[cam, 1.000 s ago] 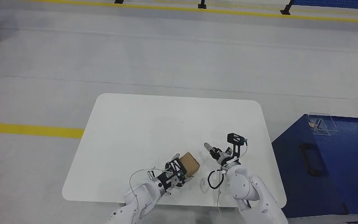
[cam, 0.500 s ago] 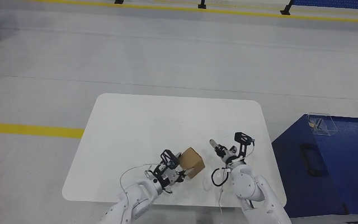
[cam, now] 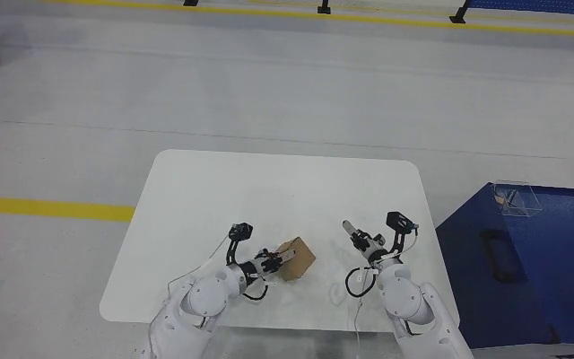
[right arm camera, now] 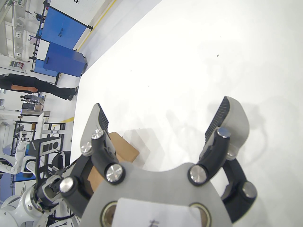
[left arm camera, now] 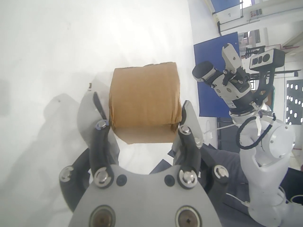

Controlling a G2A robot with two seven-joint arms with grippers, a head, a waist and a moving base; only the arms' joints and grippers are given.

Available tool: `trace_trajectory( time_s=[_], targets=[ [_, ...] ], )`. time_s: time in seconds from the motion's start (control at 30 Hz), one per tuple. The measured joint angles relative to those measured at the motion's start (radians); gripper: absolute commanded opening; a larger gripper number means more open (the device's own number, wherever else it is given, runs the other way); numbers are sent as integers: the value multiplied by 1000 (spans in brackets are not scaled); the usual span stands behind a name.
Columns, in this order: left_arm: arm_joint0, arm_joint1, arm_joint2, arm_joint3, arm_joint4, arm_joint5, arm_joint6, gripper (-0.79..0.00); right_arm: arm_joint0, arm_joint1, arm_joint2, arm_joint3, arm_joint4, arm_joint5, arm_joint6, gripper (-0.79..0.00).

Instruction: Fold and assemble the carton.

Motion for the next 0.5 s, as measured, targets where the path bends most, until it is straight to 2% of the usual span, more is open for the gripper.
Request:
trace_trajectory(
  time_s=[0.1, 0.17, 0.2, 0.27, 0.3, 0.33, 0.4, 0.5],
  targets=[
    [28, 9, -38, -26, -8, 11, 7, 0, 0, 0, 0, 0, 0, 0, 0, 0],
    [63, 18, -79, -80, 20, 20, 54, 0, 0, 0, 0, 0, 0, 0, 0, 0],
    [85, 23, -94, -114, 53, 27, 100, 0, 0, 0, 0, 0, 0, 0, 0, 0],
    [152, 28, -98, -220, 184, 40, 263, 0, 0, 0, 0, 0, 0, 0, 0, 0],
    [182, 30, -92, -265, 257, 38, 342, -68, 0, 0, 0, 0, 0, 0, 0, 0],
    [217, 33, -72, -312, 372, 29, 440, -403, 0, 0, 0, 0, 0, 0, 0, 0],
    [251, 36, -27, -344, 547, 9, 554, -785, 0, 0, 0, 0, 0, 0, 0, 0],
    [244, 35, 49, -314, 802, 28, 666, -785, 0, 0, 0, 0, 0, 0, 0, 0]
  ],
)
